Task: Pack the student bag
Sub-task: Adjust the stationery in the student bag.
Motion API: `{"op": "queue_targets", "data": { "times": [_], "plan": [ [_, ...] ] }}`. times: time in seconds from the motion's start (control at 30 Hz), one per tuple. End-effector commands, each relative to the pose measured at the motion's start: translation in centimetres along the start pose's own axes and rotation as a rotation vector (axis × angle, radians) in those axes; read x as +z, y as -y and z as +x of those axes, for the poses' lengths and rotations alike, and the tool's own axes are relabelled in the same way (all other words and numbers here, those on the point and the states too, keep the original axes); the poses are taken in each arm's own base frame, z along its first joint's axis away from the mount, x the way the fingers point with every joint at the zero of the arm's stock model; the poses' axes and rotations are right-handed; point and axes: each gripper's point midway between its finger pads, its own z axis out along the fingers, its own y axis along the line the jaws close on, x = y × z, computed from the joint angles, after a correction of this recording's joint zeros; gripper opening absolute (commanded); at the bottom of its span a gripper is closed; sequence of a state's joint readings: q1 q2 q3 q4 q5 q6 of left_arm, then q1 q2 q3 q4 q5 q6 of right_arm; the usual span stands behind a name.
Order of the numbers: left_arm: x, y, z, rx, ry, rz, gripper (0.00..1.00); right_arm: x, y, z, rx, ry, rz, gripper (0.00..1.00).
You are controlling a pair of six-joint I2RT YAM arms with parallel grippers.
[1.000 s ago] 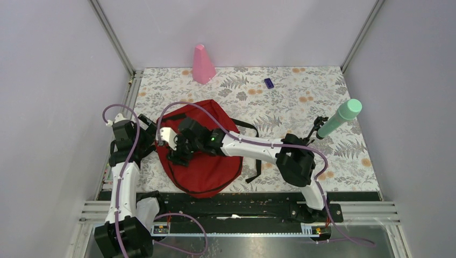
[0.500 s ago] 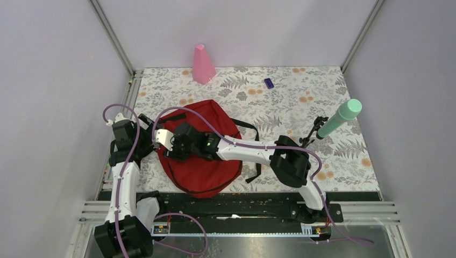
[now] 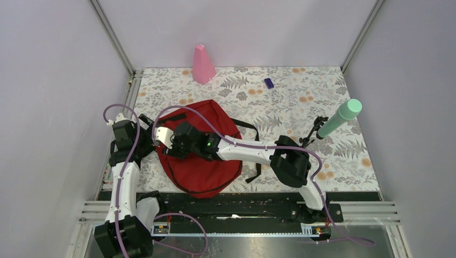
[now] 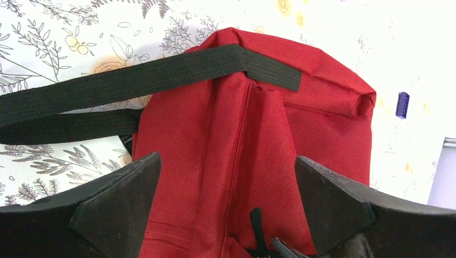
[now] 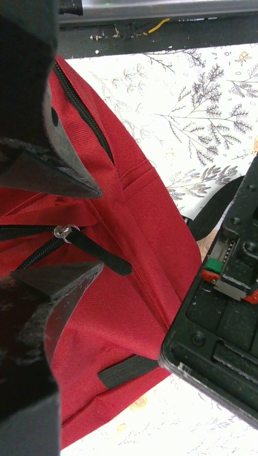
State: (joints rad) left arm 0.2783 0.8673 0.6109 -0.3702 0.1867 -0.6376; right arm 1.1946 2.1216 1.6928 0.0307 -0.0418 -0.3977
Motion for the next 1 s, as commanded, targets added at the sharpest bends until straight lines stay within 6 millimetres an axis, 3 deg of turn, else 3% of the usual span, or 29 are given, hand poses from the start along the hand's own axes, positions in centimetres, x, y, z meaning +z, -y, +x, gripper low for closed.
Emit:
{"op": "queue_targets", "data": {
  "times": [0.0, 0.1, 0.23, 0.4, 0.5, 0.6, 0.73, 0.97],
  "plan": [
    [0.0, 1.2, -0.7, 0.008, 0.021, 0.066, 0.99, -4.2, 1.4, -6.1, 0.054, 0.120, 0.039, 0.55],
    [-0.3, 1.6, -0.5, 0.035, 0.010, 0.081, 0.99, -6.7, 0.8, -7.9, 0.127, 0.168, 0.007, 0.57],
    [-0.5, 2.3, 0.4, 0.083, -0.028, 0.112, 0.98, -9.6, 1.3, -6.2, 0.242, 0.135, 0.054, 0.61],
    [-0.7, 3.5, 2.4, 0.139, -0.099, 0.171, 0.91, -12.7, 2.5, 0.6, 0.460, -0.051, 0.149, 0.61],
    [-0.5, 3.5, 3.0, 0.147, -0.125, 0.168, 0.86, -13.5, 2.4, 3.7, 0.599, -0.131, 0.155, 0.57],
    [-0.4, 3.7, 3.1, 0.150, -0.133, 0.172, 0.78, -13.4, 2.2, 5.2, 0.697, -0.159, 0.155, 0.54],
    [-0.4, 3.9, 3.5, 0.151, -0.158, 0.187, 0.69, -11.7, 1.9, 5.7, 0.766, -0.169, 0.158, 0.51],
    [-0.1, 3.5, 4.2, 0.161, -0.203, 0.177, 0.59, -9.3, 3.3, 7.4, 0.770, -0.195, 0.252, 0.52]
  ]
}}
